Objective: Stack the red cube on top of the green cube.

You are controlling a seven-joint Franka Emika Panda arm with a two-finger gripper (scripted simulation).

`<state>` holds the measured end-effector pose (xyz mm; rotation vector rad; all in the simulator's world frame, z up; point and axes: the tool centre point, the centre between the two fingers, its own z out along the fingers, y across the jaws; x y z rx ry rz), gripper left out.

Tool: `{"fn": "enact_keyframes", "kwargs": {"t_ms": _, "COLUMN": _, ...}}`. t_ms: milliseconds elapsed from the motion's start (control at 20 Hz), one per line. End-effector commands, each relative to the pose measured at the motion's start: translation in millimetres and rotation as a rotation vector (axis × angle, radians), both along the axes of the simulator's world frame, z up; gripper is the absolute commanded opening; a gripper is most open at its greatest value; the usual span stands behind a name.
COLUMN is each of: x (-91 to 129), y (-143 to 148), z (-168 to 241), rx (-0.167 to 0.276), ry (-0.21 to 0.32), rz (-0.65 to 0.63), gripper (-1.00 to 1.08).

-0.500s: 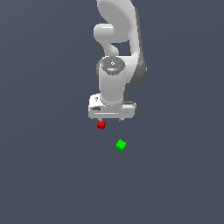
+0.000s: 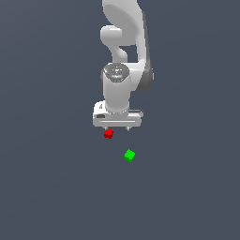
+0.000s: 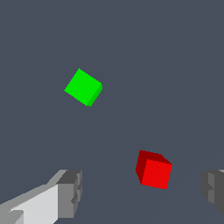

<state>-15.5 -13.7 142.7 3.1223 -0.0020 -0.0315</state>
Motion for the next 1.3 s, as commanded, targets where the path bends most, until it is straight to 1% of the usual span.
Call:
{"fn": "enact_keyframes", "kwargs": {"t_ms": 0, "x": -5.9, "y": -7.0, "z": -8.3, "rx": 0.001, "ry": -0.002, "rz": -0.026, "gripper": 1.0}}
{"fn": "enact_keyframes", "kwargs": {"t_ms": 400, "x": -34.5, "y": -36.3, "z": -47.5, "rx": 0.009, "ry": -0.015, "rz": -0.148, "gripper": 1.0}}
{"fn": "enact_keyframes", "kwargs": {"t_ms": 650, "x": -46.8, "y": -47.0, "z": -64.4, "rx": 0.013, "ry": -0.02, "rz": -0.198, "gripper": 1.0}}
{"fn": "enact_keyframes", "kwargs": {"t_ms": 900, "x": -51.9, "y": -51.1, "z": -71.5, "rx": 0.015, "ry": -0.022, "rz": -0.219, "gripper": 1.0}}
{"fn": "enact_keyframes", "kwargs": {"t_ms": 1250, "x": -51.8, "y": -50.5, "z": -78.6, "rx": 0.015, "ry": -0.021, "rz": -0.216, "gripper": 1.0}}
